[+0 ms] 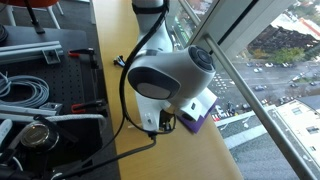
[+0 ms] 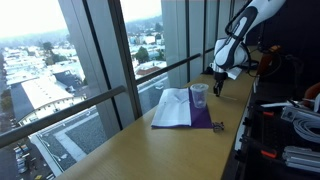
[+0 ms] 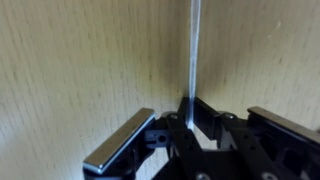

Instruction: Pick up the clear straw and put it through the top hole into the clear plastic cup

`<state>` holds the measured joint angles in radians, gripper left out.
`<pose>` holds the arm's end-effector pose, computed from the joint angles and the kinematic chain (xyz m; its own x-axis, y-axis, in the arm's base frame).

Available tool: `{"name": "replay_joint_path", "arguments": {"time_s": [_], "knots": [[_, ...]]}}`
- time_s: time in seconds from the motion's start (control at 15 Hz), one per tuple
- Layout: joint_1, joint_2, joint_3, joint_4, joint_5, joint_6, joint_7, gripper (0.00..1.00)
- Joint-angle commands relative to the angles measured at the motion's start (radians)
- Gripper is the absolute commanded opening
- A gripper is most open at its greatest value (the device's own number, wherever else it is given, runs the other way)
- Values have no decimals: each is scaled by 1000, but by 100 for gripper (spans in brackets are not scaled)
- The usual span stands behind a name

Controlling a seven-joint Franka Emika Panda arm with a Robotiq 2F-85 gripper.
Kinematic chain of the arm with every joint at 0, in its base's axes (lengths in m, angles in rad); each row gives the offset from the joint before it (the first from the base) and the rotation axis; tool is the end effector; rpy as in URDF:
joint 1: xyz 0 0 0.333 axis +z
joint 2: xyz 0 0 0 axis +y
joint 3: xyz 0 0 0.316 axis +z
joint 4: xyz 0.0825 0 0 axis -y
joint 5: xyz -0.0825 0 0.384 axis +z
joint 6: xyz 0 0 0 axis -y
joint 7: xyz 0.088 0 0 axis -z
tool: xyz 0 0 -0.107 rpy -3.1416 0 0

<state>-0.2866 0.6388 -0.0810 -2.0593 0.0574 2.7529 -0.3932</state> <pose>0.5477 -0.2141 0.1253 0.9990 -0.0086 0.0447 -0.0106 -0.9990 0.0440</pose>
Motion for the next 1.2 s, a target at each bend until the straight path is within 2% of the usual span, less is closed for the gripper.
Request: {"name": "replay_joint_path", "arguments": {"time_s": [0.0,0.27,0.4,0.6,0.73,0.87,1.0,1.13], "knots": [[8,-18,-4,-20,-41,-7,51,2],[40,-167,4,-135,-68,-109,83,2],[49,-257,26,-176,-55,-225,63,2],[67,-402,63,-195,-8,-466,30,2],[68,-473,89,-167,24,-633,12,2],[97,-516,73,-113,70,-790,-7,2],[108,-519,55,-38,112,-926,-19,2],[100,-471,34,56,153,-1029,-29,2]]}}
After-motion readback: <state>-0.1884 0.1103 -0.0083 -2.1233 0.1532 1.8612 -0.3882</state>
